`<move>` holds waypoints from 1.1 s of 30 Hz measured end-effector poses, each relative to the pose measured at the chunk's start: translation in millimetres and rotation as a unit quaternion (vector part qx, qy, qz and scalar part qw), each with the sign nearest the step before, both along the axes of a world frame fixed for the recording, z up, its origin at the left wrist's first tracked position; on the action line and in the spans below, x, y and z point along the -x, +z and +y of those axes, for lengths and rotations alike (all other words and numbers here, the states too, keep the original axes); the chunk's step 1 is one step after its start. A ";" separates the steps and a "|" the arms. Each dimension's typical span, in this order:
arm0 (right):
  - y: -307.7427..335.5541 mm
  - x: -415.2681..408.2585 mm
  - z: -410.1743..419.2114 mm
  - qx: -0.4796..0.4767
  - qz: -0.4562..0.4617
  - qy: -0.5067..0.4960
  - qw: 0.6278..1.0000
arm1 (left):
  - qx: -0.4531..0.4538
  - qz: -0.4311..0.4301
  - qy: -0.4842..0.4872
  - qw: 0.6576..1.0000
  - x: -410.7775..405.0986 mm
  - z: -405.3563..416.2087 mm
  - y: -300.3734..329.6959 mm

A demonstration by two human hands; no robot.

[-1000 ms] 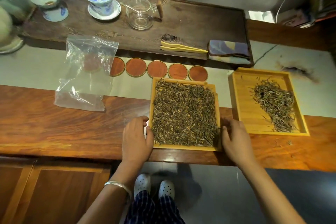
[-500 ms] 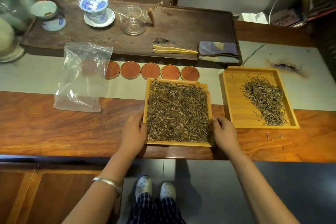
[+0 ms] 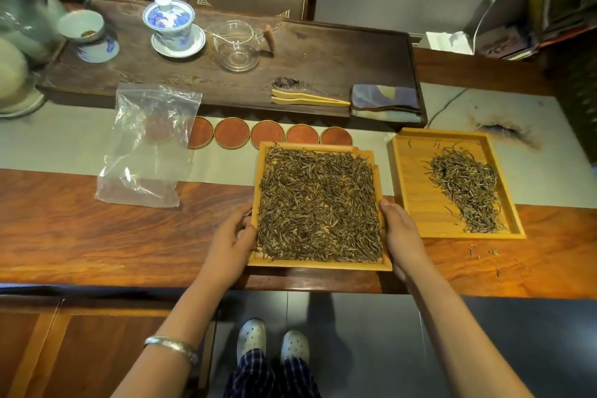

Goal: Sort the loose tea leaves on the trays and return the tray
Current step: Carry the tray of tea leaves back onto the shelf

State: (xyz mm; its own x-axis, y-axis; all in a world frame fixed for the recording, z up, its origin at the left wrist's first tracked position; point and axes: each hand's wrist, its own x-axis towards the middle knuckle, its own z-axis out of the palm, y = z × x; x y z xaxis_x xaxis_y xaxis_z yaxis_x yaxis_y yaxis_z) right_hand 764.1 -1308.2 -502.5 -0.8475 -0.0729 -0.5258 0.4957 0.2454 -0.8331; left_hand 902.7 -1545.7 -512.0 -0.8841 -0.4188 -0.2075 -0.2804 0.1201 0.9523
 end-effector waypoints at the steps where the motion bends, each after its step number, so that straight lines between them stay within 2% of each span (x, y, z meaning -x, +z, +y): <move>1: 3.3 -0.6 -3.8 -0.002 0.011 0.004 1.000 | -0.007 0.006 0.008 1.000 -0.3 -2.2 5.0; 5: 30.3 -4.3 -21.7 0.035 0.043 0.008 0.998 | -0.009 0.029 0.056 0.998 -4.9 -18.6 32.6; 11: 103.1 -11.2 -69.9 0.072 0.078 0.061 0.992 | -0.068 0.063 0.170 0.981 -19.6 -54.3 97.3; 17: 157.9 -33.9 -126.8 0.106 0.109 0.140 0.978 | 0.004 0.085 0.215 0.973 -63.5 -90.6 152.3; 19: 170.0 -40.5 -147.5 0.121 0.107 0.163 0.973 | -0.002 0.097 0.242 0.965 -81.1 -103.2 165.0; 25: 191.6 -58.0 -213.3 0.153 0.111 0.272 0.944 | -0.010 0.114 0.377 0.919 -133.4 -119.2 199.7; 30: 201.3 -70.9 -263.4 0.154 0.131 0.401 0.893 | 0.006 0.108 0.495 0.862 -179.5 -112.7 210.6; 33: 203.0 -81.9 -289.2 0.142 0.180 0.481 0.846 | -0.020 0.131 0.565 0.814 -202.5 -93.2 215.6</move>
